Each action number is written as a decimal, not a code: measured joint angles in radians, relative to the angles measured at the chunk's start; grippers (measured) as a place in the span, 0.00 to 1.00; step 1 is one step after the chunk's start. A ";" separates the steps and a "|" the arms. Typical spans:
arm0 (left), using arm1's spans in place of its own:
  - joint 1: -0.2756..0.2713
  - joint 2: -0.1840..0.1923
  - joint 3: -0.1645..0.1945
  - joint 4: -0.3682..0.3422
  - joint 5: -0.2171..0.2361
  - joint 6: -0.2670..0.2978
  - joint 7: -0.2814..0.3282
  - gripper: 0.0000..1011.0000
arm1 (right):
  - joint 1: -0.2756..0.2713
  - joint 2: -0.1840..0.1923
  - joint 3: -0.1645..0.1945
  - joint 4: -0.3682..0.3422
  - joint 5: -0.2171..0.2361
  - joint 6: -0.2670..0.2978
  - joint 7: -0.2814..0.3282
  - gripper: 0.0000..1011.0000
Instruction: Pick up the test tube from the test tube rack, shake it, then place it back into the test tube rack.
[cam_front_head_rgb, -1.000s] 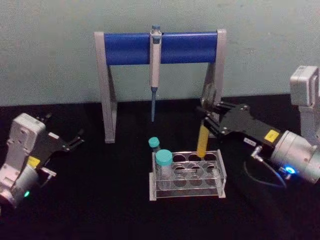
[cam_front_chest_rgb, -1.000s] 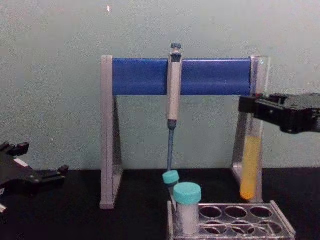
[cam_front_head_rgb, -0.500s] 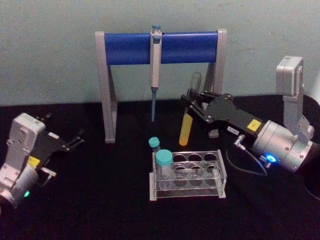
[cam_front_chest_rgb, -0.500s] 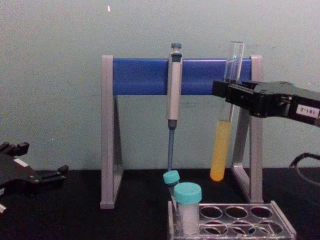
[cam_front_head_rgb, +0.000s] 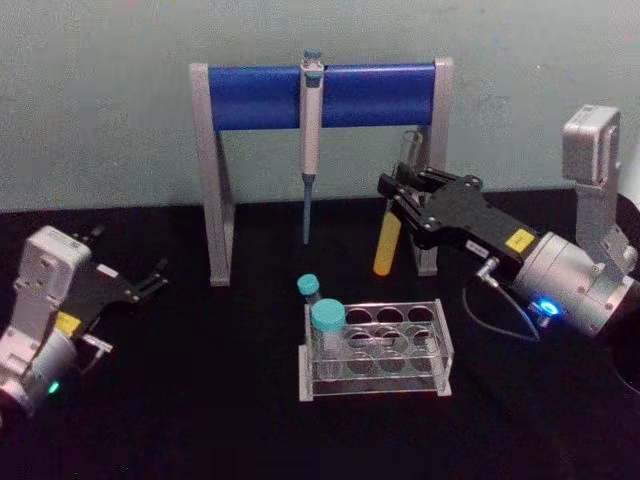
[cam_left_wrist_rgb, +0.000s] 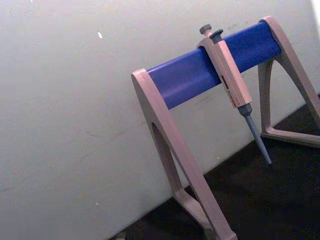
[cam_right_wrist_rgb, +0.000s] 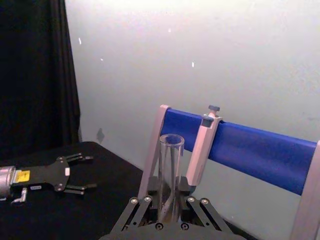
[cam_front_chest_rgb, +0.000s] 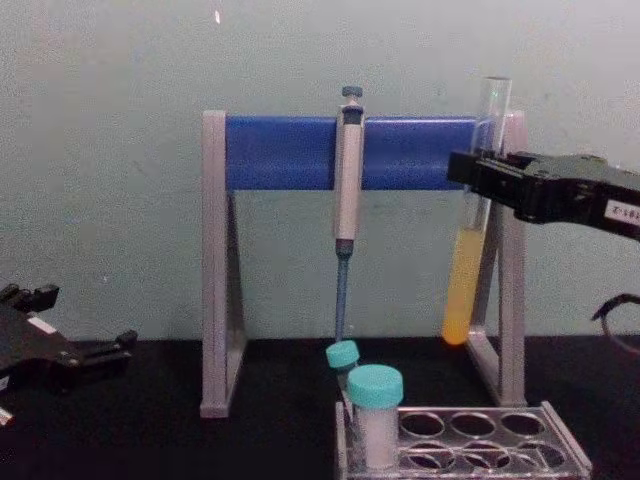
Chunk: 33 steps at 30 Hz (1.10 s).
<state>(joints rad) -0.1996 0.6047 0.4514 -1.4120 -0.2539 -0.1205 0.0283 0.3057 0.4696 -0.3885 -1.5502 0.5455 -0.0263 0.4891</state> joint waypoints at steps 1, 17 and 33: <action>0.000 0.000 0.000 0.000 0.000 0.000 0.000 0.99 | -0.001 0.000 0.001 -0.001 -0.001 0.000 0.000 0.23; 0.000 0.000 0.000 0.000 0.000 0.000 0.000 0.99 | -0.042 0.033 0.043 -0.040 -0.056 0.025 -0.057 0.23; 0.000 0.000 0.000 0.000 0.000 0.000 0.000 0.99 | -0.108 0.101 0.051 -0.127 -0.018 0.078 0.033 0.23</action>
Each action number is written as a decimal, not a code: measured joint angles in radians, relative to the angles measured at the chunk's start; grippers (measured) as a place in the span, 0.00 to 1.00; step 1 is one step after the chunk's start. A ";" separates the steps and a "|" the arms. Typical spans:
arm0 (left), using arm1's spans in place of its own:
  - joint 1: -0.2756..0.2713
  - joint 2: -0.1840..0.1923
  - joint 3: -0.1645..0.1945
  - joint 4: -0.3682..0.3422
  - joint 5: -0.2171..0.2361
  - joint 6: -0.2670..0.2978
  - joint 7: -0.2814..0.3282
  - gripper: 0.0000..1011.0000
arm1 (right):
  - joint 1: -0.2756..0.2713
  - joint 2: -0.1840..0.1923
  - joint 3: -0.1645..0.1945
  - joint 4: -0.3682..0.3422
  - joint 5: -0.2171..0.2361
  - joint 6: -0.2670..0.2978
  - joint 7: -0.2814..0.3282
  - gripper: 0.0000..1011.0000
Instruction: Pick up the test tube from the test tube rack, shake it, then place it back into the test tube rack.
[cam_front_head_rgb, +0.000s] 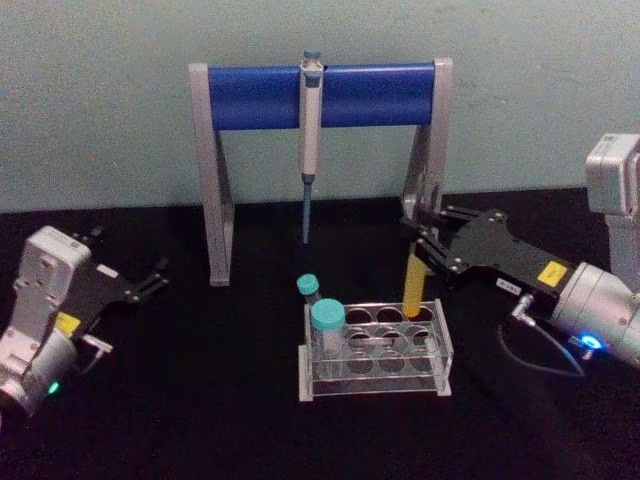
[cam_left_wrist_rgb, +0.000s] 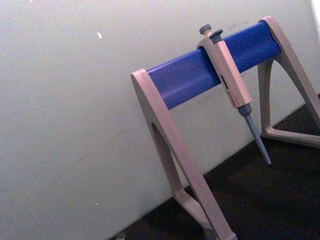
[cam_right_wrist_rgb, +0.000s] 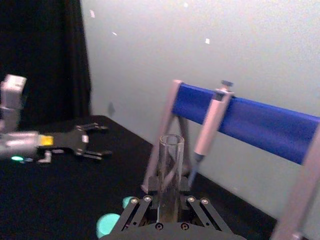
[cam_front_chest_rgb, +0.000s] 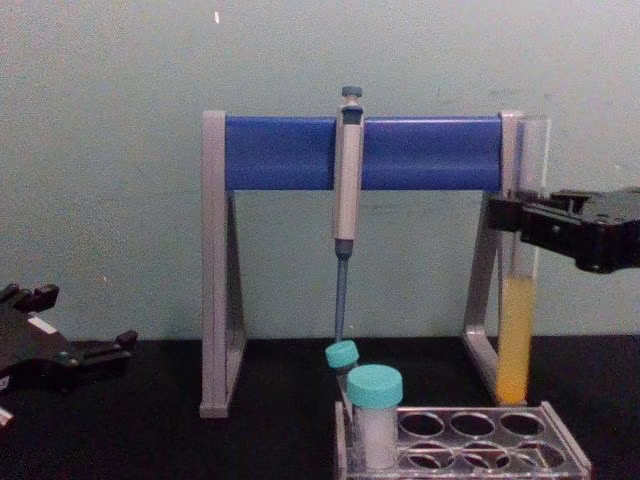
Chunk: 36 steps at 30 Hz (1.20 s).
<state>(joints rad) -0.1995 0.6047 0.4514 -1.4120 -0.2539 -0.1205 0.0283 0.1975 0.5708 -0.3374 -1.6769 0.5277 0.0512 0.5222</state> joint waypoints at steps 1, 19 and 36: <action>0.000 0.000 0.000 0.000 0.000 0.000 0.000 0.99 | 0.003 -0.001 -0.004 0.001 0.006 0.000 0.007 0.23; 0.000 0.000 0.000 0.000 0.000 0.000 0.000 0.99 | 0.103 -0.097 -0.053 0.121 0.064 -0.102 0.019 0.23; 0.000 0.000 0.000 0.000 0.000 0.000 0.000 0.99 | 0.088 -0.110 -0.029 0.108 0.001 -0.103 -0.049 0.23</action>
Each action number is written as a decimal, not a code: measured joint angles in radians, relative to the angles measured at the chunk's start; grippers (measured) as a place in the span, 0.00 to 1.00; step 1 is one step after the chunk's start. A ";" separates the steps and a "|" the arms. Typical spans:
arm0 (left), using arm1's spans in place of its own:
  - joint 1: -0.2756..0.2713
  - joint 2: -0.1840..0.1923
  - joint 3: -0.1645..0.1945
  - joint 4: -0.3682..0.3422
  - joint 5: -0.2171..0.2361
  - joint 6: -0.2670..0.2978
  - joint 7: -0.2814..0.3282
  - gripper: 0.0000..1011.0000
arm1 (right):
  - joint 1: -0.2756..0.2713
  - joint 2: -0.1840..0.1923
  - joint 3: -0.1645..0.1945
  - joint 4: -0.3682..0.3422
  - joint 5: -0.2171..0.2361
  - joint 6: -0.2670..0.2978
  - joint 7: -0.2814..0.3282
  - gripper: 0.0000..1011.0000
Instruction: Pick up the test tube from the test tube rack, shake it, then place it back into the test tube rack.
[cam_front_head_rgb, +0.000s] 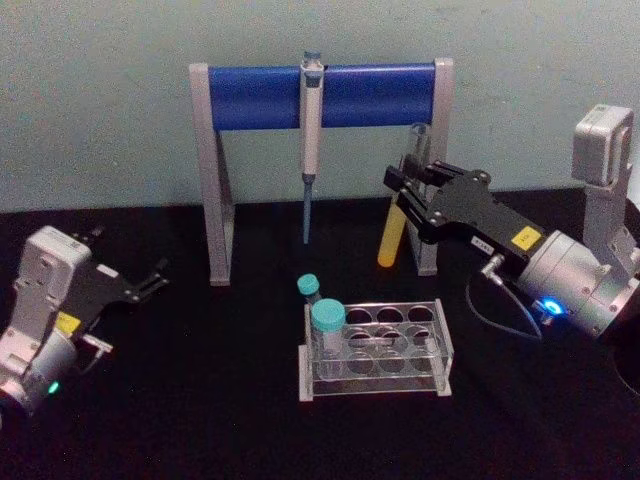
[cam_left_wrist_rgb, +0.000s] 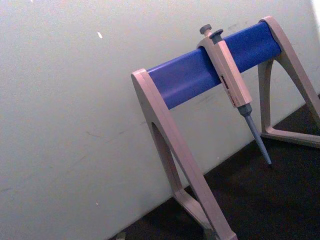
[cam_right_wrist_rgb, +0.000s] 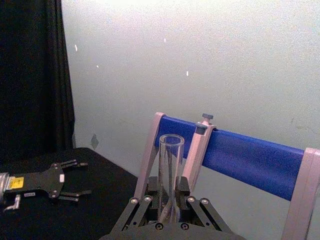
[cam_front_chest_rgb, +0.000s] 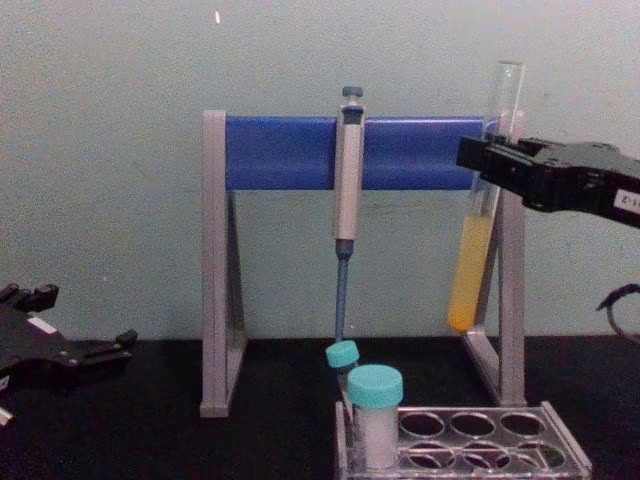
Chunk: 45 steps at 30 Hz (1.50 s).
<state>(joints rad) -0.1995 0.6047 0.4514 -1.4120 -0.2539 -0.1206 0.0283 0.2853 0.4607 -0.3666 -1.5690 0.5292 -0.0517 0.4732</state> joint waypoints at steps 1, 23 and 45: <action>0.000 0.000 0.000 0.000 0.000 0.000 0.000 0.99 | -0.001 0.000 0.002 -0.002 -0.001 0.002 0.000 0.23; 0.000 0.000 0.000 0.000 0.000 0.000 0.000 0.99 | -0.010 -0.001 0.009 -0.013 -0.010 0.028 0.001 0.23; 0.000 0.000 0.000 0.000 0.000 0.000 0.000 0.99 | -0.008 0.047 -0.049 -0.005 0.064 0.069 0.104 0.23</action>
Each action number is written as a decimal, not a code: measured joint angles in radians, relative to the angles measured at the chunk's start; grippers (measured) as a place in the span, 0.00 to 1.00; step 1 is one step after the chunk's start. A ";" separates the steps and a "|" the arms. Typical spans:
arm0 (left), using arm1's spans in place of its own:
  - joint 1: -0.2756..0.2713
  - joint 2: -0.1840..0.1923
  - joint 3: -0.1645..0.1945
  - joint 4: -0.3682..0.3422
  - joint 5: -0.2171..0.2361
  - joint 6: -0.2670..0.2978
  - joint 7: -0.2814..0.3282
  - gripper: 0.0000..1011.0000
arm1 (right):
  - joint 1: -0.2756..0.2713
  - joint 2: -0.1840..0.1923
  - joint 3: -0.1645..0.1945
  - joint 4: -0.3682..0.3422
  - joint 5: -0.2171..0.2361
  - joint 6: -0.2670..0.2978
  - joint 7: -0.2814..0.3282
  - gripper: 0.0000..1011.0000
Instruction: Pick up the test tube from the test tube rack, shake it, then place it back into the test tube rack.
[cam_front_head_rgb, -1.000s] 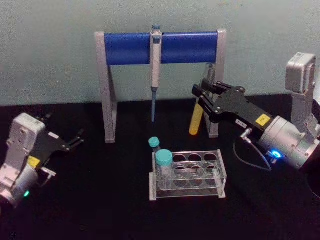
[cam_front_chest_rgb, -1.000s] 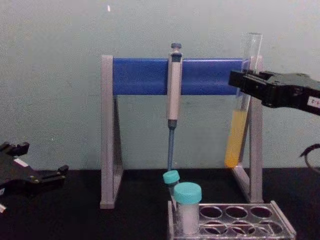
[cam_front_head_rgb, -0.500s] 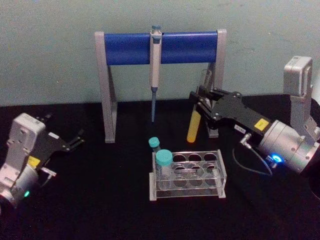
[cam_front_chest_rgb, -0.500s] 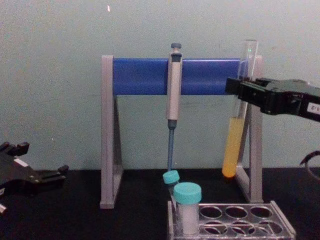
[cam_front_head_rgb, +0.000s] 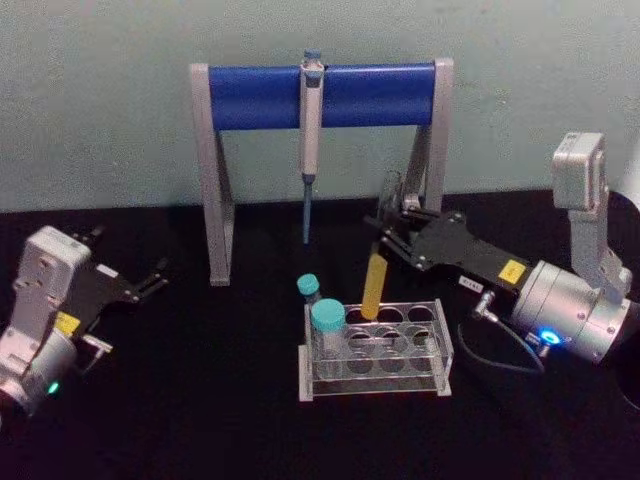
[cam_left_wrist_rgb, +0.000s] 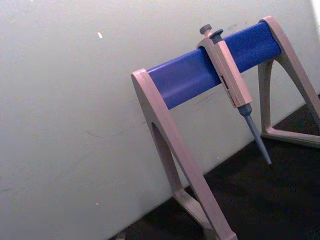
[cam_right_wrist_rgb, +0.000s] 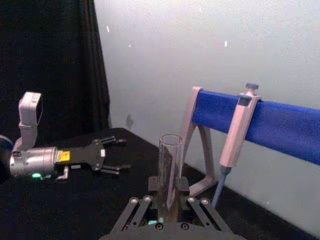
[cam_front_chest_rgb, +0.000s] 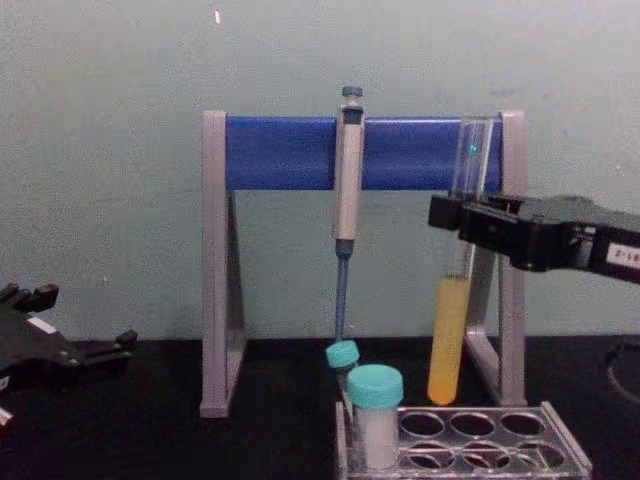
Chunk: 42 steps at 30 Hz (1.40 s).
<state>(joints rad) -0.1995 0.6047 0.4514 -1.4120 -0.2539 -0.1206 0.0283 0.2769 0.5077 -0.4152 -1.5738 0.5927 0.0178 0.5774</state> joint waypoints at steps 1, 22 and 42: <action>0.000 0.000 0.000 0.000 0.000 0.000 0.000 0.99 | 0.000 0.000 0.000 0.000 0.000 0.000 0.000 0.23; 0.000 0.000 0.000 0.000 0.000 0.000 0.000 0.99 | 0.015 0.007 -0.045 0.028 0.025 0.011 0.005 0.23; 0.000 0.000 0.000 0.000 0.000 0.000 0.000 0.99 | 0.017 0.009 -0.067 0.044 0.014 0.014 -0.006 0.23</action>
<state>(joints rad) -0.1995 0.6047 0.4514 -1.4120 -0.2539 -0.1205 0.0283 0.2938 0.5168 -0.4820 -1.5294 0.6065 0.0314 0.5712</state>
